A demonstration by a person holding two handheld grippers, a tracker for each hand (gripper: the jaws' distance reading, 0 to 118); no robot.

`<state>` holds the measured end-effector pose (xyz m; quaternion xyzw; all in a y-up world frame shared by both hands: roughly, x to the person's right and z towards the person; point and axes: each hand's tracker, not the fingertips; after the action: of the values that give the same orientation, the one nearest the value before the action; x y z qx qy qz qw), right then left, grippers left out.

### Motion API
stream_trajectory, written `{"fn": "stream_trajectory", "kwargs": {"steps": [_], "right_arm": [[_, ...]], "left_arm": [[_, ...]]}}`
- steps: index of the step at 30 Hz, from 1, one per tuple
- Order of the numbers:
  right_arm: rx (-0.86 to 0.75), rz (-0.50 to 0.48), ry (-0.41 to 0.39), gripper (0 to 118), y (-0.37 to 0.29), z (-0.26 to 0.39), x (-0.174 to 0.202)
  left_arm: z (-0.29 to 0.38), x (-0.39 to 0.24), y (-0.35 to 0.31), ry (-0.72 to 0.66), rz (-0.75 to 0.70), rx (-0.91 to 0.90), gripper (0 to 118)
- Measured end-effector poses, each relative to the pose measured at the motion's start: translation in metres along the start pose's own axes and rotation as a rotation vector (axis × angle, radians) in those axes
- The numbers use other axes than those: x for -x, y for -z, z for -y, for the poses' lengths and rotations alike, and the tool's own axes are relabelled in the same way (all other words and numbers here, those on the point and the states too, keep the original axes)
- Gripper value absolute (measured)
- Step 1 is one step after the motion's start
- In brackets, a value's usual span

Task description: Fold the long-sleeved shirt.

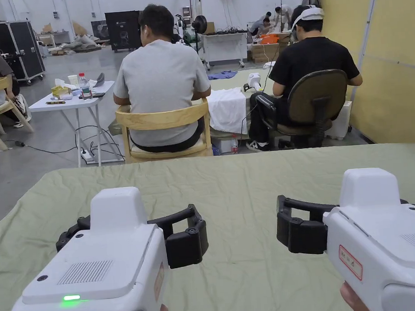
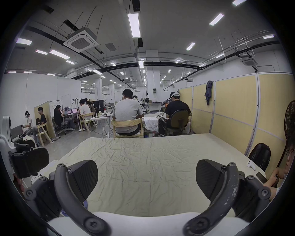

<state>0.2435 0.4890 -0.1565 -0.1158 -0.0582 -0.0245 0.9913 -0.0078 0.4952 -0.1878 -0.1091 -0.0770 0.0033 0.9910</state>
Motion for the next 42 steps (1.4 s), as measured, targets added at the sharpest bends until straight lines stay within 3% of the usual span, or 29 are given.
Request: {"fn": "stream_trajectory", "kwargs": {"steps": [2, 3, 4, 5, 6, 8, 11, 14, 18, 26, 29, 33, 34, 35, 37, 38, 39, 42], "right_arm": [[0.003, -0.004, -0.002, 118, 0.000, 0.000, 0.000], [0.010, -0.010, -0.002, 115, -0.001, 0.000, 0.000], [0.015, -0.020, 0.002, 94, -0.003, 0.000, 0.000], [0.003, -0.049, 0.011, 58, -0.006, 0.000, -0.001], [-0.001, -0.048, 0.008, 2, -0.008, 0.000, -0.001], [-0.008, 0.003, -0.019, 3, -0.011, 0.003, -0.001], [-0.012, -0.005, -0.005, 3, -0.015, 0.009, -0.006], [-0.002, 0.000, -0.009, 3, -0.015, 0.011, -0.005], [-0.011, -0.043, -0.029, 3, -0.001, 0.005, 0.025], [0.044, -0.566, -0.090, 3, 0.007, 0.011, 0.182], [0.090, -0.698, -0.106, 3, 0.005, 0.022, 0.235], [0.114, -0.764, -0.126, 3, 0.006, 0.033, 0.265], [0.119, -0.767, -0.138, 3, 0.008, 0.035, 0.266], [0.126, -0.767, -0.147, 3, 0.013, 0.037, 0.263], [0.148, -0.747, -0.163, 3, 0.021, 0.043, 0.258], [0.163, -0.729, -0.171, 3, 0.025, 0.047, 0.255], [0.177, -0.712, -0.179, 3, 0.029, 0.051, 0.247], [0.234, -0.638, -0.194, 3, 0.044, 0.065, 0.229]], "left_arm": [[-0.001, 0.000, 0.000, -0.002, -0.002, -0.002, 118], [-0.001, 0.000, -0.002, -0.006, -0.001, -0.003, 106], [-0.002, 0.001, -0.005, -0.024, 0.019, -0.023, 79], [-0.002, 0.003, -0.009, -0.045, 0.072, -0.053, 35], [-0.002, 0.003, -0.009, -0.059, 0.093, -0.052, 1], [-0.002, 0.000, -0.006, -0.054, 0.081, -0.023, 1], [0.001, -0.006, -0.006, 0.006, 0.075, -0.017, 1], [0.002, 0.003, -0.003, -0.043, 0.083, 0.008, 1], [0.001, 0.045, -0.010, -0.087, -0.015, 0.010, 1], [0.023, 0.194, -0.071, -0.126, -0.478, 0.080, 1], [0.037, 0.222, -0.087, -0.150, -0.544, 0.122, 1], [0.055, 0.235, -0.084, -0.153, -0.530, 0.159, 1], [0.061, 0.236, -0.079, -0.166, -0.515, 0.171, 4], [0.068, 0.240, -0.073, -0.191, -0.492, 0.177, 18], [0.086, 0.247, -0.056, -0.242, -0.420, 0.190, 103], [0.102, 0.251, -0.041, -0.266, -0.380, 0.234, 118], [0.117, 0.253, -0.026, -0.282, -0.357, 0.301, 113], [0.167, 0.256, 0.021, -0.280, -0.378, 0.435, 116]]}}
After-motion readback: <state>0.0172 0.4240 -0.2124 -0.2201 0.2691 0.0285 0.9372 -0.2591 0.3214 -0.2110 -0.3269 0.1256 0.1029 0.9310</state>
